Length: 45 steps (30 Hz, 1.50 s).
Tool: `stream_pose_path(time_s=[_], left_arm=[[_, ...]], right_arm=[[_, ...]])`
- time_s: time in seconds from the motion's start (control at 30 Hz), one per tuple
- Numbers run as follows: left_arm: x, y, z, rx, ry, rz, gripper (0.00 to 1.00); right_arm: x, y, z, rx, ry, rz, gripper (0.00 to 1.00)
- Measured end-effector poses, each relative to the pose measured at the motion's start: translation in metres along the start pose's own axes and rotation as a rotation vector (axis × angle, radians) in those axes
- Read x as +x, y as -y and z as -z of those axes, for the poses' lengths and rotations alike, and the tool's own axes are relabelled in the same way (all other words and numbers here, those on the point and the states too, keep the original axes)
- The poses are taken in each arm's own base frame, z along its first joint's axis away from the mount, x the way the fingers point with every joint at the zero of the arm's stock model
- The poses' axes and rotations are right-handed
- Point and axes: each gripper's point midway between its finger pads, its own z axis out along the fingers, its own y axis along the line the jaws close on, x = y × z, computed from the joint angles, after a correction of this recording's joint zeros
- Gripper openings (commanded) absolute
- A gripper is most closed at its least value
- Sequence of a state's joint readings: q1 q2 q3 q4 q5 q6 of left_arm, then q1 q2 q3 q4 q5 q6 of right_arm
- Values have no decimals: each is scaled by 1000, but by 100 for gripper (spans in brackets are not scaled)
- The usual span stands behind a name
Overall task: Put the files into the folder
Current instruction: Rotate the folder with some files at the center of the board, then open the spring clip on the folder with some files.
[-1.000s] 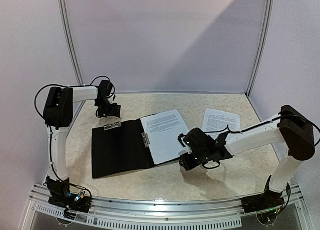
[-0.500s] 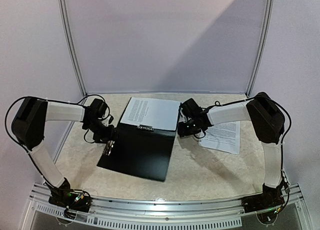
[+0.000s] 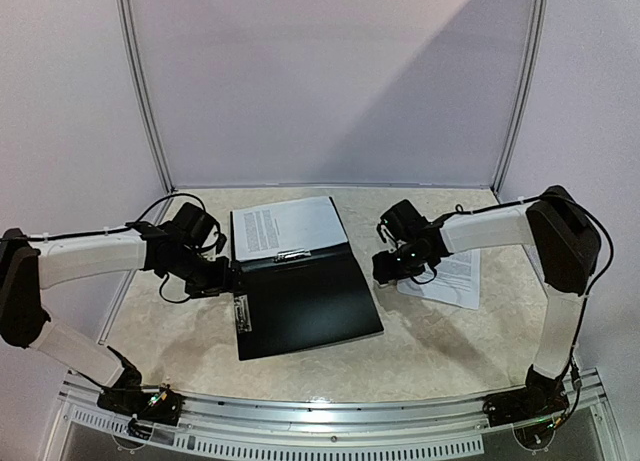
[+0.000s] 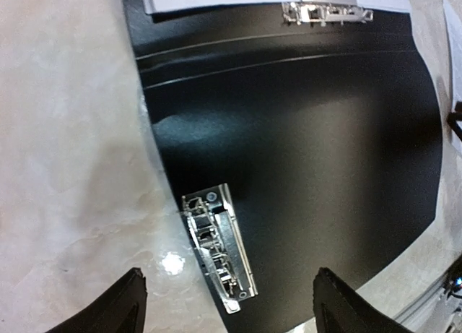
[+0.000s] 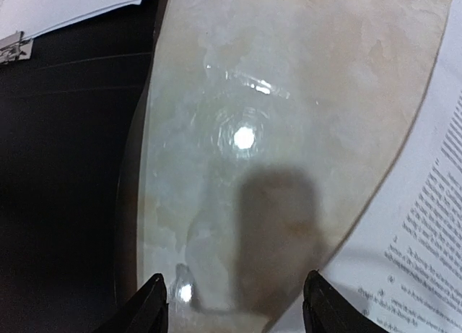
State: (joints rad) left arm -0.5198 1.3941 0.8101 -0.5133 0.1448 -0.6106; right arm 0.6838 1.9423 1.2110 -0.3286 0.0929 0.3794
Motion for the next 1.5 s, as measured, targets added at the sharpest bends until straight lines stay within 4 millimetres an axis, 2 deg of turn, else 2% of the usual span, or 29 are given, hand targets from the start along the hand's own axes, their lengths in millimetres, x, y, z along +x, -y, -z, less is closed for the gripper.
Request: stream_pose_path(time_s=[0.1, 0.2, 0.3, 0.37, 0.5, 0.6, 0.9, 1.23, 1.37, 1.5], left_arm=[[-3, -7, 11, -43, 40, 9, 78], [-2, -9, 17, -47, 76, 23, 76], [11, -12, 16, -44, 76, 29, 74], [19, -13, 12, -40, 68, 31, 74], [34, -13, 1, -26, 48, 32, 74], [45, -6, -6, -4, 31, 21, 74], [73, 27, -22, 60, -12, -36, 74], [104, 68, -25, 139, -44, -138, 74], [94, 79, -14, 117, -32, -169, 78], [58, 86, 10, 72, 74, -183, 81]], right_arm=[[11, -2, 25, -34, 11, 2, 63], [13, -18, 53, -99, 51, 16, 62], [17, -38, 74, -192, 87, 25, 62], [29, -46, 83, -244, 90, 28, 61], [60, -46, 85, -291, 44, 13, 61], [73, -43, 88, -304, 24, 1, 61], [61, -50, 114, -370, 86, -3, 61], [63, -62, 120, -416, 69, -5, 58], [57, -88, 126, -460, 63, 33, 54], [49, -121, 130, -518, 49, 67, 51]])
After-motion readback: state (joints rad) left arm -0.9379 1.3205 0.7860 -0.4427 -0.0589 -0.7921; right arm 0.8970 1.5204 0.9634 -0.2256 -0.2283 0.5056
